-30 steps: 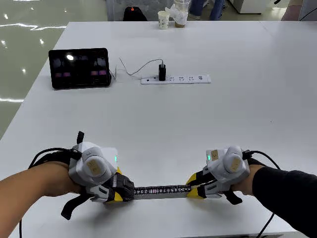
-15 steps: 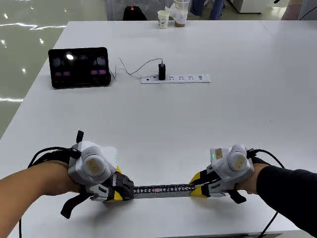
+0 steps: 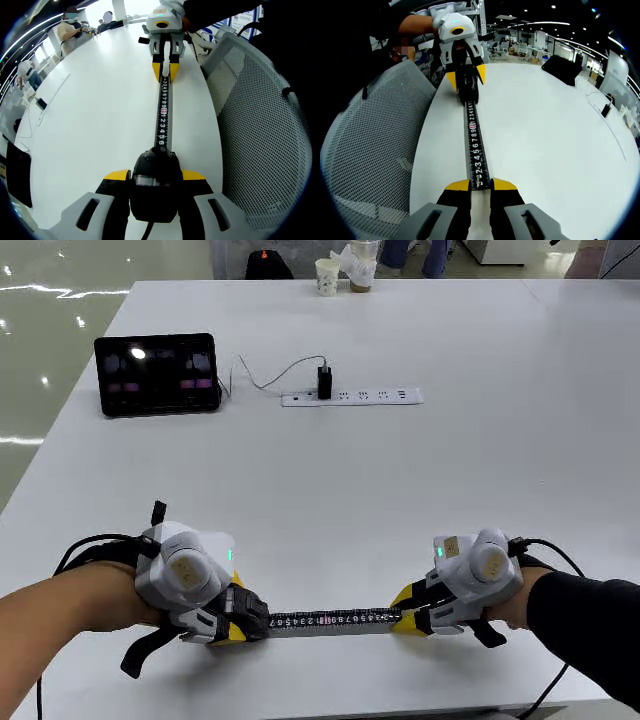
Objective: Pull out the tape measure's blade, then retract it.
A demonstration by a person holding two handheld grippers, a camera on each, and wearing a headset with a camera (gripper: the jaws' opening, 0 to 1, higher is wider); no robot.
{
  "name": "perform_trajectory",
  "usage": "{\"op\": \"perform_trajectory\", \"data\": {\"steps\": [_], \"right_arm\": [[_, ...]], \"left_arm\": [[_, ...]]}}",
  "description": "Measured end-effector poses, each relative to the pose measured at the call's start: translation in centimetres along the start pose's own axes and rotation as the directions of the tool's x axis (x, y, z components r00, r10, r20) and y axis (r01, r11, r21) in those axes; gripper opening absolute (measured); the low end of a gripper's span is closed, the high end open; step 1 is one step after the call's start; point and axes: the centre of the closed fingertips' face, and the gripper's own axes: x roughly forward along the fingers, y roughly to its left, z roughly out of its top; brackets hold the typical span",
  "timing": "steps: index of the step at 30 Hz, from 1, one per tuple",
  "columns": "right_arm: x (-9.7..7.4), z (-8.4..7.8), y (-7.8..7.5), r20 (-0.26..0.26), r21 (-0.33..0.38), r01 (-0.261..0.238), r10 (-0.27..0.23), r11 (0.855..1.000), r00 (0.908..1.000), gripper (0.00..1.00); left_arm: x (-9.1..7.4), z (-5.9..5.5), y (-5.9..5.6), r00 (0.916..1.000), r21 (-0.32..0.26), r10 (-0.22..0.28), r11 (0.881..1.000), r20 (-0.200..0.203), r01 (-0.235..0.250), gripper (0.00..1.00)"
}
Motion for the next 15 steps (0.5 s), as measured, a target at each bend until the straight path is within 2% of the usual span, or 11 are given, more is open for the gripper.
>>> {"op": "perform_trajectory", "data": {"steps": [12,15], "right_arm": [[-0.65,-0.68,-0.07,-0.006,0.004,0.006,-0.006,1.000,1.0000,0.10],[-0.73,-0.83,-0.06,-0.016,-0.013,0.007,-0.007,1.000,0.9998,0.10]], "left_arm": [[0.02,0.01,0.02,1.0000,0.001,0.000,1.000,0.001,0.000,0.31],[0.03,0.01,0.03,1.0000,0.001,0.001,1.000,0.001,-0.001,0.31]]}}
